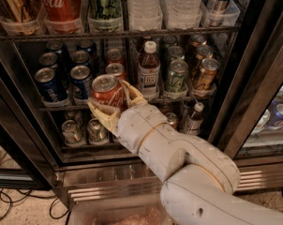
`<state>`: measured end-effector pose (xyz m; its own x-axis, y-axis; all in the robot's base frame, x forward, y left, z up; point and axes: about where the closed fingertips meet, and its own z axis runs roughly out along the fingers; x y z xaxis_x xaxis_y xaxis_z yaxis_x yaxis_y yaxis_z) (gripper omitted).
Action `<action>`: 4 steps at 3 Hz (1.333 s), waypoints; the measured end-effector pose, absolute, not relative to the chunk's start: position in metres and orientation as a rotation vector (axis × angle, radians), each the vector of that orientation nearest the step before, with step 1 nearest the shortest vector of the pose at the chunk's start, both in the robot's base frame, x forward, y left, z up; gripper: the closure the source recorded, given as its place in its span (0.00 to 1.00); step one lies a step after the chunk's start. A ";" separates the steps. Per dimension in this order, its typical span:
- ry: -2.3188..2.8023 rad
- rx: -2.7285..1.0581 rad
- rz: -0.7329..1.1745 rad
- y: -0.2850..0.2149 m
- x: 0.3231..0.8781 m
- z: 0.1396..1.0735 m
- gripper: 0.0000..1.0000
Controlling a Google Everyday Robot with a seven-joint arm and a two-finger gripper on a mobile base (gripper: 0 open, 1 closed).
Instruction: Pick coke can from middle shelf of fridge
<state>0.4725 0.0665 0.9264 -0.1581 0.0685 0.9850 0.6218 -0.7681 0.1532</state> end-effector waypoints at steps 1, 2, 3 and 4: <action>-0.803 -1.707 -1.950 0.064 0.467 0.919 1.00; -0.794 -1.660 -1.875 0.047 0.462 0.907 1.00; -0.809 -1.608 -1.792 0.037 0.450 0.901 1.00; -0.848 -1.545 -1.700 0.036 0.433 0.898 1.00</action>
Offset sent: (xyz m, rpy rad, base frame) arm -0.0371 -0.0384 -0.0370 0.0494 0.0737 0.3042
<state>0.4326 0.0355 0.8983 -0.0653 -0.0570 0.9962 0.8301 -0.5571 0.0226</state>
